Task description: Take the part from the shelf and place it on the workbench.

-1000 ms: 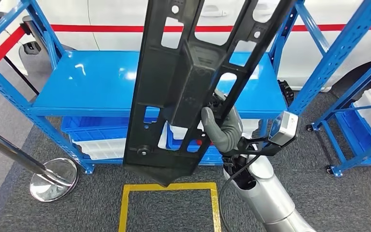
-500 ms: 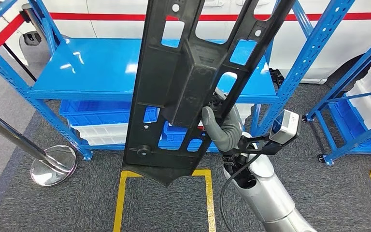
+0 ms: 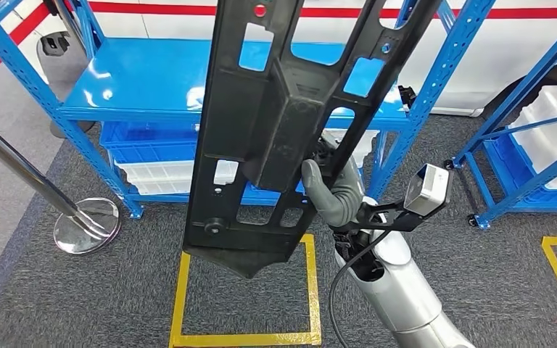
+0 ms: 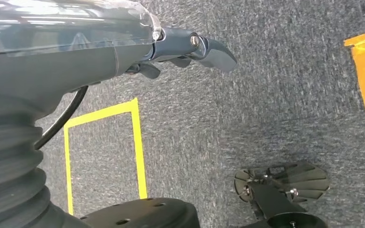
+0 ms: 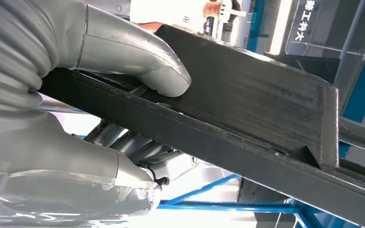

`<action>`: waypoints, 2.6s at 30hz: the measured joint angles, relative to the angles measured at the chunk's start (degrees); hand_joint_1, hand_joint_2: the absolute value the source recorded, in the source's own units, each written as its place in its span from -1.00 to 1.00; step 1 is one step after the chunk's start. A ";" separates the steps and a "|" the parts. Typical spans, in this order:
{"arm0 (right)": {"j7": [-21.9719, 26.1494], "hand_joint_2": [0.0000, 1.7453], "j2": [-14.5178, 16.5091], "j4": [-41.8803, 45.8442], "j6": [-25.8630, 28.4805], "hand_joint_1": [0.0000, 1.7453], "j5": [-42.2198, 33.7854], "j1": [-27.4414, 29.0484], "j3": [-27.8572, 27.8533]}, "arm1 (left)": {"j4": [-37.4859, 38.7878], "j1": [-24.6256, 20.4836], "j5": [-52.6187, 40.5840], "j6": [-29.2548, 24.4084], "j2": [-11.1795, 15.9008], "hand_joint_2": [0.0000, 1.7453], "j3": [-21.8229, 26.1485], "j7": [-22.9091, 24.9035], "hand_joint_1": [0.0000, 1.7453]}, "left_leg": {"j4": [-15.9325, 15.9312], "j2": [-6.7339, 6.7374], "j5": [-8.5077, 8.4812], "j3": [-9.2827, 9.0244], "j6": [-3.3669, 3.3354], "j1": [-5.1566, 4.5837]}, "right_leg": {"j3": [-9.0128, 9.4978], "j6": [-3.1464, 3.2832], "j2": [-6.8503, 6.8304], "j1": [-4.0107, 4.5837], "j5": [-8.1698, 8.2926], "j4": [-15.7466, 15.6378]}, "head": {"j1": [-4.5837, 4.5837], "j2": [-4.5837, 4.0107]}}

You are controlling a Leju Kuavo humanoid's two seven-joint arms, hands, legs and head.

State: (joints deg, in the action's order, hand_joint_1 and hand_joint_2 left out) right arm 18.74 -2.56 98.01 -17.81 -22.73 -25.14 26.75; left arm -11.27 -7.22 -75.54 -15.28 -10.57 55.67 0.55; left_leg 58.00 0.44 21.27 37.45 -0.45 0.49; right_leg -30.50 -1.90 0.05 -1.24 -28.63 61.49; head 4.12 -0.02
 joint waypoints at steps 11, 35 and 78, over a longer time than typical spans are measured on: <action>0.02 1.00 0.09 0.34 -0.22 1.00 2.47 0.91 -0.29 | -0.01 -0.36 -1.43 -0.84 -0.01 1.00 -0.20 -1.83 -1.00 | 16.94 -0.31 7.86 4.29 2.51 0.54 | -2.94 3.75 -2.87 1.18 3.01 -3.56 | 0.01 0.00; -0.19 1.00 0.11 0.94 -0.96 1.00 3.84 2.49 -1.52 | -0.01 0.68 -2.25 -1.19 -0.38 1.00 -1.49 -1.62 -1.00 | -0.10 -6.14 4.18 -4.24 0.50 -0.22 | -3.36 2.23 2.71 0.46 4.25 -4.13 | -0.01 0.00; -0.10 1.00 0.22 1.77 -2.21 1.00 4.15 2.91 -2.46 | -0.01 0.19 -3.05 -2.83 -0.24 1.00 -1.60 -1.52 -1.00 | 0.32 2.84 3.89 -3.60 0.32 -0.56 | -2.33 1.72 -6.07 1.11 2.85 -3.85 | 0.06 0.00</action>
State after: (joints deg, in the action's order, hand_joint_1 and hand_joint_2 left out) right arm 18.64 -2.34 99.78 -20.02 -18.58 -22.23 24.29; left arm -11.28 -7.03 -78.59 -18.11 -10.81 54.07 -0.97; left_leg 58.32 3.28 25.15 33.85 -0.13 -0.06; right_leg -32.82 -0.19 -6.02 -0.13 -25.79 57.64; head 4.18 -0.02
